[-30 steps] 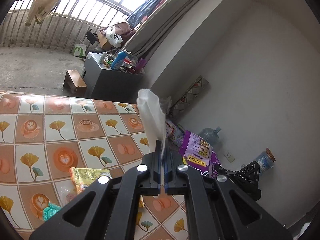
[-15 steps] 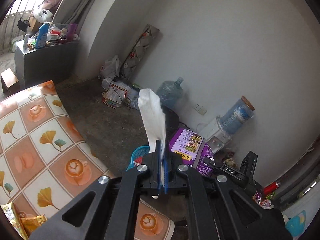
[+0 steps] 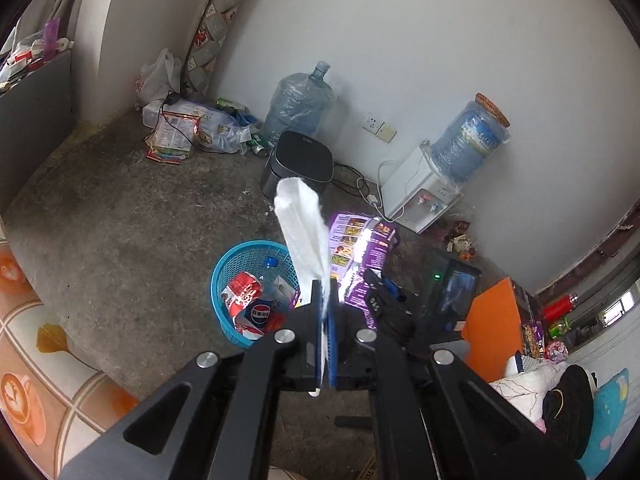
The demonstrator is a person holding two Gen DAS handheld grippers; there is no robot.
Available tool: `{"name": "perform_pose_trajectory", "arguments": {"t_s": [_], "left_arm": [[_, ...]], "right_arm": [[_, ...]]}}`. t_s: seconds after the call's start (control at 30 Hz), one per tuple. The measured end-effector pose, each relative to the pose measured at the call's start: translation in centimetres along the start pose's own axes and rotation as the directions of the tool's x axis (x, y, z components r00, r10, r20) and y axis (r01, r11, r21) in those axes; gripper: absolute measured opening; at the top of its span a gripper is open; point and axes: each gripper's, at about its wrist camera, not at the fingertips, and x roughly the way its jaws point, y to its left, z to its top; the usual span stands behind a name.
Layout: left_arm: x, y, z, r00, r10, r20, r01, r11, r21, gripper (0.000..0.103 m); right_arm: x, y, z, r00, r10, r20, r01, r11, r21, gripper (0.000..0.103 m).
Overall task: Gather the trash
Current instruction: 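Carry the tissue and purple bag over the blue wastebasket, then open both tools to drop the purple bag and tissue into the wastebasket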
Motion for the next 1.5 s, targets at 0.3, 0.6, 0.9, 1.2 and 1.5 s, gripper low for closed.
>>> {"name": "perform_pose_trajectory", "arguments": {"t_s": [0.3, 0.6, 0.9, 1.2, 1.5], "left_arm": [[4.9, 1.5, 0.7, 0.998, 0.023, -0.066, -0.023, 1.0, -0.01, 0.002], [16.5, 0.9, 1.6, 0.978, 0.107, -0.178, -0.095, 0.993, 0.074, 0.004], [19.2, 3.4, 2.0, 0.973, 0.104, -0.206, -0.118, 0.991, -0.057, 0.041], [5.8, 3.1, 4.4, 0.988, 0.149, -0.045, -0.147, 0.988, 0.056, 0.042], [-10.9, 4.6, 2.0, 0.92, 0.301, 0.252, -0.333, 0.938, 0.098, 0.075]], "right_arm": [[5.4, -1.2, -2.4, 0.985, 0.079, -0.156, -0.067, 0.994, 0.083, 0.056], [0.5, -8.3, -2.6, 0.975, 0.201, -0.092, -0.138, 0.879, 0.457, 0.056], [0.5, -8.1, -2.8, 0.969, 0.221, -0.11, -0.15, 0.881, 0.449, 0.056], [-1.1, -5.4, -2.2, 0.959, 0.273, -0.072, -0.226, 0.897, 0.38, 0.056], [-6.8, -1.2, 0.2, 0.939, 0.337, 0.074, -0.345, 0.914, 0.213, 0.063]]}}
